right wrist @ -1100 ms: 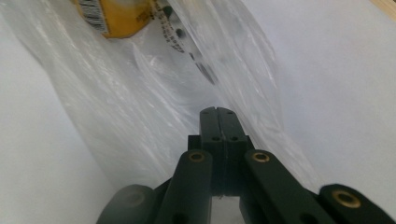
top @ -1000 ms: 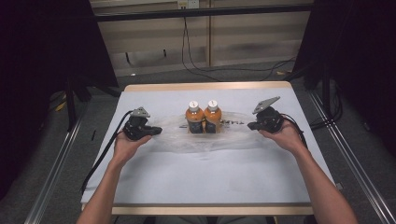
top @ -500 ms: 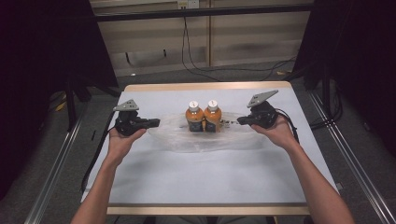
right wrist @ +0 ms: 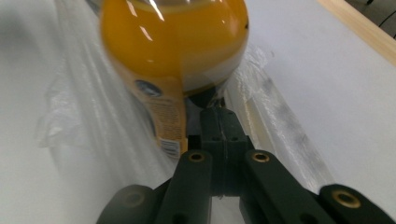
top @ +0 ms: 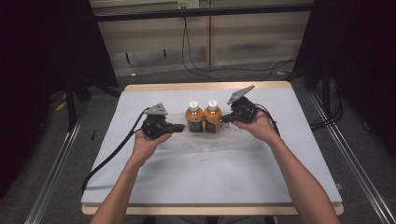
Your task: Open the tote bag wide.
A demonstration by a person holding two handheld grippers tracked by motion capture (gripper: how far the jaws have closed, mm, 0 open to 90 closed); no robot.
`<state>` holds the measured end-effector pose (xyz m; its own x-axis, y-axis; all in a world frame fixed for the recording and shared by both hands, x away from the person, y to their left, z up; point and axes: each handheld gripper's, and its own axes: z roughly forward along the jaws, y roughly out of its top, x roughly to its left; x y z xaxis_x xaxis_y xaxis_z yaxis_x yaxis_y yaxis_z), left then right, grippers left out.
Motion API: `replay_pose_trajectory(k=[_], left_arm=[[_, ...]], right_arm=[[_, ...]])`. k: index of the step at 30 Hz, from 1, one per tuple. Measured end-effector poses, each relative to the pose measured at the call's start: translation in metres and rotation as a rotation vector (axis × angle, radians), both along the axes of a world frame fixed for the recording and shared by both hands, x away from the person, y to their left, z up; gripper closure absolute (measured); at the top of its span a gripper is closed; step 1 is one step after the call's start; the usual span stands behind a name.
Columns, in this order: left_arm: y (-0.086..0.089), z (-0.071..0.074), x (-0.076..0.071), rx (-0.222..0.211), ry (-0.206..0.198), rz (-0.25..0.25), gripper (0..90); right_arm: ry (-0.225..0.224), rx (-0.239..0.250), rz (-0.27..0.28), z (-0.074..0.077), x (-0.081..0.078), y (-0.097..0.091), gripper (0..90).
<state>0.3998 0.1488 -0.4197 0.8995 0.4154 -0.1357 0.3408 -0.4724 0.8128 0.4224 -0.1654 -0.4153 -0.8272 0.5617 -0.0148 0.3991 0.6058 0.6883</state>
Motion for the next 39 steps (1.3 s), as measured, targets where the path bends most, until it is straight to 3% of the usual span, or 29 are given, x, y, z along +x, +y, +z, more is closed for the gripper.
replay_pose_trajectory(k=[4,8,14,16,17,21,26,39], left_arm=[[-0.019,-0.007,-0.004,-0.002,0.001,-0.011,90.0],[-0.036,-0.013,-0.007,0.038,-0.004,-0.032,90.0],[-0.056,-0.022,-0.002,0.043,0.013,-0.021,90.0],[-0.063,-0.024,-0.001,0.064,-0.005,-0.022,90.0],[-0.067,-0.026,0.000,0.051,-0.004,-0.019,90.0],[-0.071,-0.032,0.002,0.050,-0.001,0.008,90.0],[-0.074,-0.042,0.001,0.118,-0.017,0.008,90.0],[-0.080,-0.054,-0.008,0.136,-0.028,0.000,90.0]], right_arm=[[0.016,0.008,-0.003,-0.006,0.006,0.001,90.0],[0.025,0.021,-0.009,-0.009,0.009,0.002,90.0],[0.031,0.026,-0.016,-0.011,0.013,0.002,90.0],[0.031,0.036,-0.022,-0.011,0.015,0.001,90.0],[0.031,0.043,-0.019,-0.012,0.017,0.000,90.0],[0.041,0.035,-0.031,-0.016,0.020,0.003,90.0],[0.064,0.022,-0.035,-0.023,0.023,0.007,90.0],[0.110,0.012,-0.061,-0.046,0.035,0.015,90.0]])
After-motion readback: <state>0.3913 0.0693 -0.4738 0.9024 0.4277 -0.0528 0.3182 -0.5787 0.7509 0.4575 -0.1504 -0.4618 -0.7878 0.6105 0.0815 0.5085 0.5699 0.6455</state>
